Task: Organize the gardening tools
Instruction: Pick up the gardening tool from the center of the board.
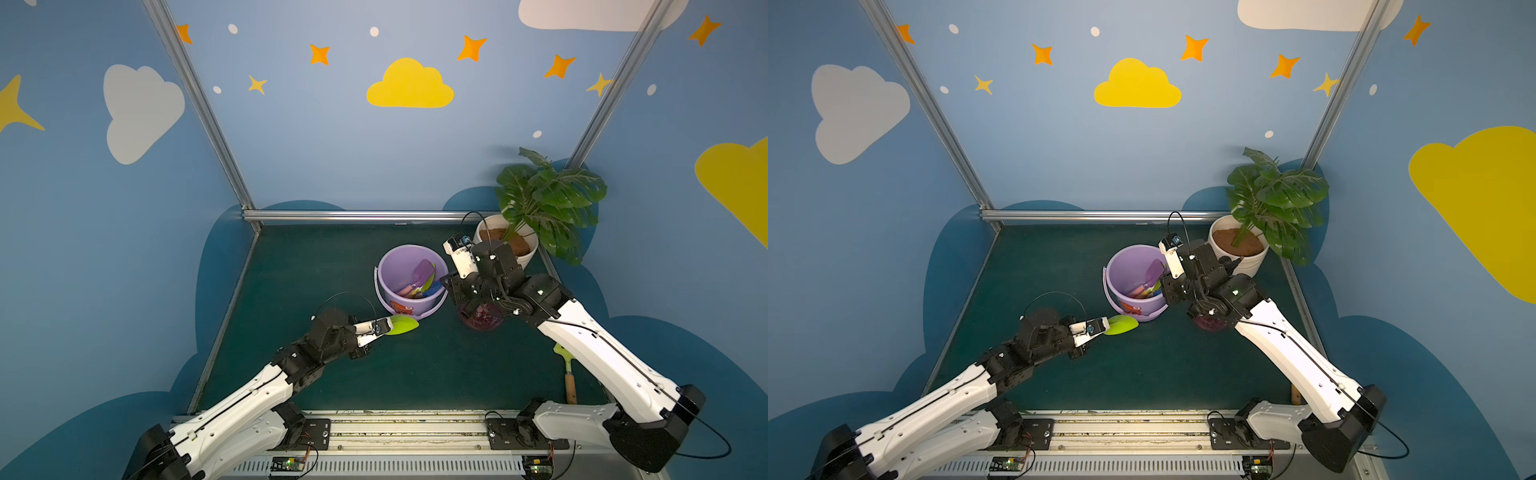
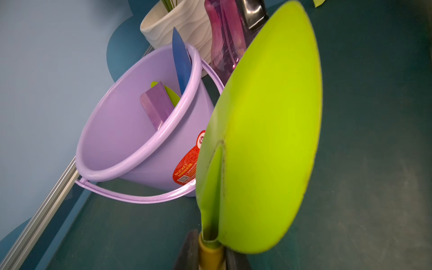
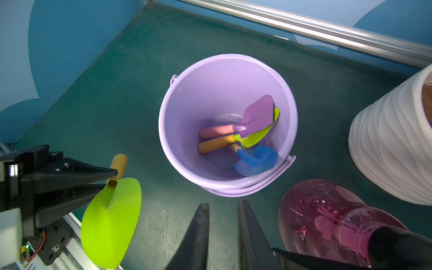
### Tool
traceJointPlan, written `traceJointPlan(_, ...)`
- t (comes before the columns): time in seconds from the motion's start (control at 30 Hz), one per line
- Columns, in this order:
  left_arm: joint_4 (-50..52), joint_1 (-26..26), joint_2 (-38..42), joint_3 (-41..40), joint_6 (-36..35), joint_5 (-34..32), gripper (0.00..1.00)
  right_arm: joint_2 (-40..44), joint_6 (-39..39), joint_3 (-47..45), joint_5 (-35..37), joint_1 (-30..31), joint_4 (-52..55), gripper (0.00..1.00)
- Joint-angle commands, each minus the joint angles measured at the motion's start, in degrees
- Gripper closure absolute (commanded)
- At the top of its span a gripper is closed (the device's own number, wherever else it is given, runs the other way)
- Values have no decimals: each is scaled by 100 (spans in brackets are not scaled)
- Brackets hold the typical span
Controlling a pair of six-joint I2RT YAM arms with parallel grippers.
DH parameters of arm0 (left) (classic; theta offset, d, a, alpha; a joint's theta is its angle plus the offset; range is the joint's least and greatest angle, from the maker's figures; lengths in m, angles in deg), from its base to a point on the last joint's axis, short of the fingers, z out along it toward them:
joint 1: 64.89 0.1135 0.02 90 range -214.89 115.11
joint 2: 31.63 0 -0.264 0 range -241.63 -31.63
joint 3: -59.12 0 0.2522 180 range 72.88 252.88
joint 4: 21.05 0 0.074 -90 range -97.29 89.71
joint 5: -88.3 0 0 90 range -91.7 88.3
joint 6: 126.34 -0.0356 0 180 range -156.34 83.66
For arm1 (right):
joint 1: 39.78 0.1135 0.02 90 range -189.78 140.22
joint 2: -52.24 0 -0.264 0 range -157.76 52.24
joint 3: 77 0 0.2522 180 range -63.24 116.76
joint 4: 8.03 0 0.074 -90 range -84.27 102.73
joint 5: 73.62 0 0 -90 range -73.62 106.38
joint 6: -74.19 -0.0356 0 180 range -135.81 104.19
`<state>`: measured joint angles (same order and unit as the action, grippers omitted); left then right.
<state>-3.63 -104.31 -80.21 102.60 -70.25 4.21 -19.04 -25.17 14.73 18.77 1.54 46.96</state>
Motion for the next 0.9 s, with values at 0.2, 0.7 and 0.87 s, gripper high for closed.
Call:
traceJointPlan(0.2,-218,354,569,-69,888,1692,96,414,448,-309,-833,-29,-539,74)
traceJointPlan(0.7,-1276,1187,-71,159,3298,3384,98,1116,861,-1193,-1338,-28,-1612,70)
traceJointPlan(0.87,-1971,1446,-269,37,3870,4081,98,1124,1045,-1296,-2243,-28,-1785,65)
